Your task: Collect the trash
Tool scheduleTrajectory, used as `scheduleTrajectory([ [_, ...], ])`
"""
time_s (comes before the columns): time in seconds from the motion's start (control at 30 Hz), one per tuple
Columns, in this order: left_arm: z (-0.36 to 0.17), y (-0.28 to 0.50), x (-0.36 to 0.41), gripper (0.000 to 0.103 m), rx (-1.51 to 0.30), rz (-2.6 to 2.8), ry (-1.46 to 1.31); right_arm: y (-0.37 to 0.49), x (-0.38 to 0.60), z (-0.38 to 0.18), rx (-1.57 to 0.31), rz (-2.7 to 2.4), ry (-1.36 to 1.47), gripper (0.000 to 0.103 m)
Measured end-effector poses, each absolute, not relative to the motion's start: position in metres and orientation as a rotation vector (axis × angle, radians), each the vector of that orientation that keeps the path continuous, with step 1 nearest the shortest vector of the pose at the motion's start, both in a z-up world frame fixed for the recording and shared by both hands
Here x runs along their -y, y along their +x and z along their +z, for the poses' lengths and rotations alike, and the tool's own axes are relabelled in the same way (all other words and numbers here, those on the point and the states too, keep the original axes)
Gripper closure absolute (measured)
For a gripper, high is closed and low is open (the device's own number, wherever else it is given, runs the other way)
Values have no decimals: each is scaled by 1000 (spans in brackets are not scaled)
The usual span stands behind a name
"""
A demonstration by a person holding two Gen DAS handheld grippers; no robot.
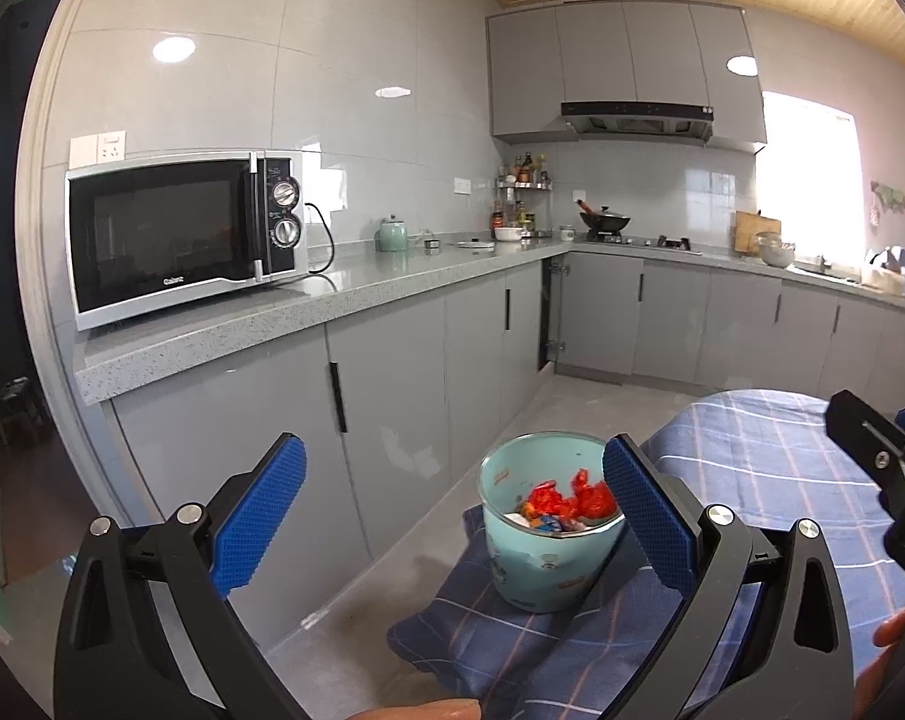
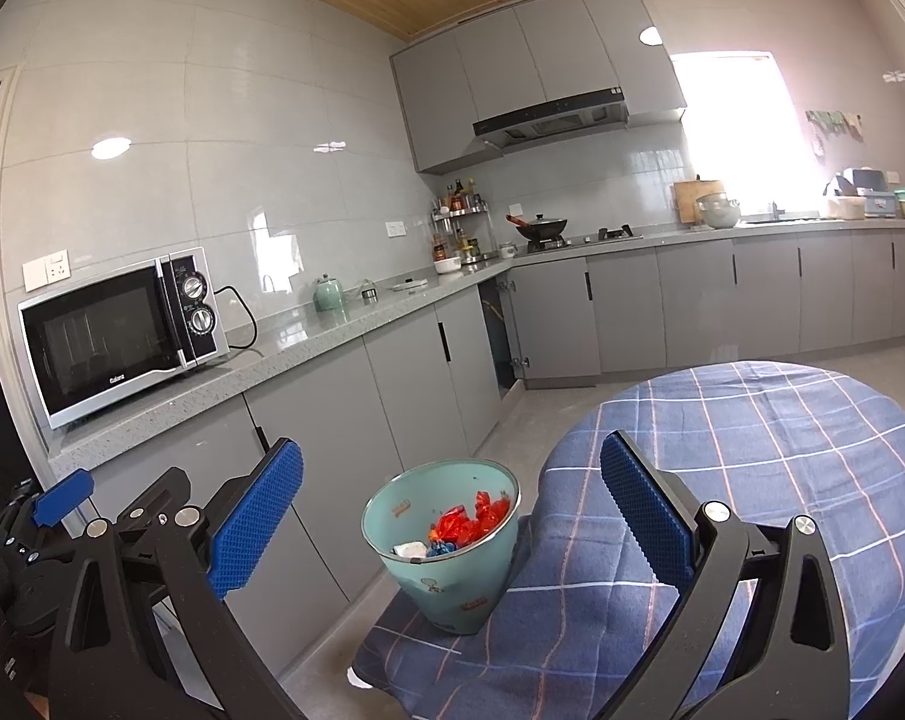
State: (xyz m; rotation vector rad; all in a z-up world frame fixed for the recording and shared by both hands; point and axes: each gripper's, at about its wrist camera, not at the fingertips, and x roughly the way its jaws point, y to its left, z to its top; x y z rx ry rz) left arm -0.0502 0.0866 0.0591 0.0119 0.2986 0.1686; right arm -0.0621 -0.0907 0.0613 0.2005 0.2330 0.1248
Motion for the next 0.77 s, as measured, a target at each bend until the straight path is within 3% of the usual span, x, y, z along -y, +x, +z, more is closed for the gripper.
scheduleTrajectory([
  [0.77, 29, -18, -79, 6, -414, 152, 46, -23, 132, 38, -286, -16, 176, 5],
])
